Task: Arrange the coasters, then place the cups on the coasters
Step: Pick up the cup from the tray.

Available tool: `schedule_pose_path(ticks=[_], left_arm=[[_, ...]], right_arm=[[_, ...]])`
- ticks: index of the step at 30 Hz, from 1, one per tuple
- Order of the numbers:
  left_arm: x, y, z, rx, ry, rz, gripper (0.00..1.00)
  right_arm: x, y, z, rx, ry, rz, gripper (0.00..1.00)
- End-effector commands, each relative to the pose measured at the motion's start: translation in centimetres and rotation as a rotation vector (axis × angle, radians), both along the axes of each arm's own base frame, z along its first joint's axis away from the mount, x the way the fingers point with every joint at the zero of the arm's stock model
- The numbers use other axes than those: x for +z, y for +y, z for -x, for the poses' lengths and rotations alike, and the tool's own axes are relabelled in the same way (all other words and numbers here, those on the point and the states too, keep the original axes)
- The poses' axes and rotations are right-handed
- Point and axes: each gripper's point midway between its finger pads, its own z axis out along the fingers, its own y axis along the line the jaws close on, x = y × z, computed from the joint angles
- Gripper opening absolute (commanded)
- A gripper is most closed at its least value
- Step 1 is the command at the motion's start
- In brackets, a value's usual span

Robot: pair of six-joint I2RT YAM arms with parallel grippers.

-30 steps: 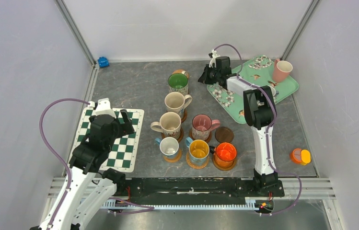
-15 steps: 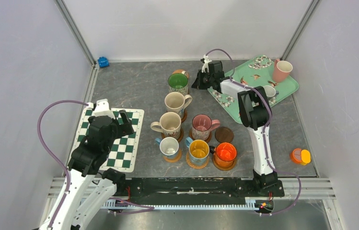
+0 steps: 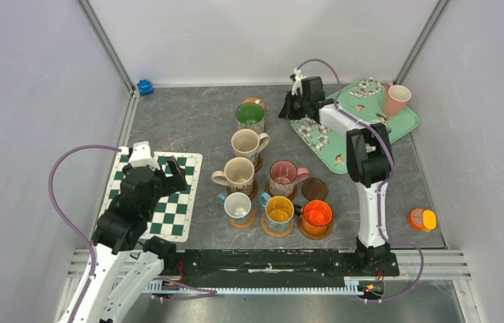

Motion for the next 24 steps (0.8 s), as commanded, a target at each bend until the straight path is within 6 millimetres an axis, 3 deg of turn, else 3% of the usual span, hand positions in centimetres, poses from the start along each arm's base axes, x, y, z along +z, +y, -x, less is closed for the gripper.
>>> schedule_pose_path(ticks=[1,7,12,19,24], left_arm=[[0.8,-0.7,-0.1,-0.039,-0.044,0.021,1.0],[0.9,-1.5,-0.1,-0.085,-0.048,0.033,1.0],[1.1,-1.6,0.0,-0.097,-0.055,0.038,1.0],[1.4,-1.4,0.1,-0.084,-0.076,0.046,1.0],[1.3,-1.6,0.1,-0.093,-0.071,0.047,1.0]], right_arm=[[11.6,-4.8,-0.7,-0.088,-0.223,0.036,0.14],[16.3,-12.8,-0.5,-0.261,-0.301,0.189,0.24],[18.4,-20.1,0.1,-0.437,-0.3,0.338,0.31],[17.6,-28.7,3.1,-0.648,-0.157,0.487,0.38],[17.1,-32.6,4.8,-0.746,-0.109,0.532,0.45]])
